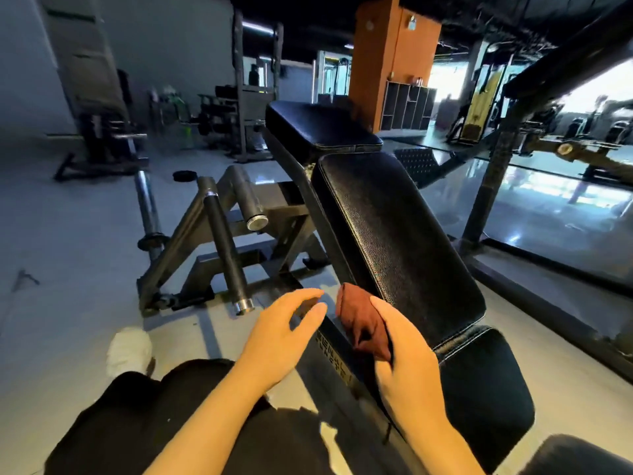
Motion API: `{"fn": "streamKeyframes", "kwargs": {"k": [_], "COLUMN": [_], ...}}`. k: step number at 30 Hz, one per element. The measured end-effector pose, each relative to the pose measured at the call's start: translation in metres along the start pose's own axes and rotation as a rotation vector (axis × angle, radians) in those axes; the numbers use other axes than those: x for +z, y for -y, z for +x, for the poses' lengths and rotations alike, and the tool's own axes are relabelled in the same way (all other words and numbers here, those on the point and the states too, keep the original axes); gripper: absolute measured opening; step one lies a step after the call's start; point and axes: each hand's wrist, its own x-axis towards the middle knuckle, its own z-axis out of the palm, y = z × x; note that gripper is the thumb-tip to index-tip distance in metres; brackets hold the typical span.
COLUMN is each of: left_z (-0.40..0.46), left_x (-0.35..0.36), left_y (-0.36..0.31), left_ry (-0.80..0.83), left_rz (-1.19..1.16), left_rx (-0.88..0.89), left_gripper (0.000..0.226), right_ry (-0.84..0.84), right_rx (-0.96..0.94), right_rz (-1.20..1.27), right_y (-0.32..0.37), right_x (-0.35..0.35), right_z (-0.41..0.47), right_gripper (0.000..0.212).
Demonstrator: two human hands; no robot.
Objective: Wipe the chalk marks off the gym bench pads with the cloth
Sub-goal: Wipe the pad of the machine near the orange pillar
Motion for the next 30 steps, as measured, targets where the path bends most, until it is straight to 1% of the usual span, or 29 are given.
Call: {"fn": "streamKeyframes", "kwargs": {"k": [1, 2, 3, 5, 7, 11, 14, 17, 20, 22, 25, 28, 30], "left_z": [0.003, 0.005, 0.007, 0.01, 0.013, 0.019, 0.025, 0.029, 0.03, 0.029, 0.027, 0.028, 0.027], "left_x": [0.004, 0.006, 0.005, 0.002, 0.0, 0.006, 0.014, 0.011, -0.003, -0.013, -0.023, -0.036, -0.051], "left_y": [-0.011, -0.018, -0.026, -0.039, -0.046, -0.054, -0.06, -0.059, -0.05, -0.046, -0.043, -0.041, -0.044], "left_ry": [0.01, 0.002, -0.01, -0.027, -0.013, -0.024, -0.076, -0.164, -0.21, -0.227, -0.267, -0.31, -0.32], "left_rz": [-0.124, -0.192, -0.232, -0.293, -0.318, -0.304, -0.352, -0.419, -0.475, -0.483, -0.447, -0.415, -0.338], "left_rx": [-0.019, -0.019, -0.015, -0.007, 0.017, 0.08, 0.118, 0.1, -0.001, -0.055, -0.076, -0.079, -0.044], "left_gripper": [0.027, 0.025, 0.024, 0.024, 0.026, 0.027, 0.023, 0.016, 0.017, 0.017, 0.013, 0.013, 0.012], "right_ry": [-0.055, -0.083, -0.082, -0.066, -0.118, -0.229, -0.226, -0.144, -0.027, 0.066, 0.144, 0.233, 0.326], "right_rx": [-0.047, -0.099, -0.119, -0.136, -0.191, -0.195, -0.213, -0.206, -0.206, -0.187, -0.18, -0.169, -0.196], "right_rz": [0.017, -0.005, -0.013, 0.091, 0.045, -0.037, -0.108, -0.07, 0.002, 0.063, 0.073, 0.123, 0.172], "right_y": [0.0, -0.002, 0.0, 0.003, 0.001, -0.015, -0.017, -0.021, -0.014, -0.008, -0.003, 0.004, 0.011], "right_x": [0.007, 0.011, 0.014, 0.015, 0.011, 0.002, -0.008, -0.003, 0.009, 0.017, 0.026, 0.028, 0.027], "right_z": [0.009, 0.011, 0.016, 0.02, 0.024, 0.032, 0.041, 0.047, 0.049, 0.048, 0.047, 0.054, 0.063], "right_gripper": [0.049, 0.054, 0.056, 0.059, 0.057, 0.054, 0.053, 0.058, 0.048, 0.049, 0.053, 0.05, 0.058]}}
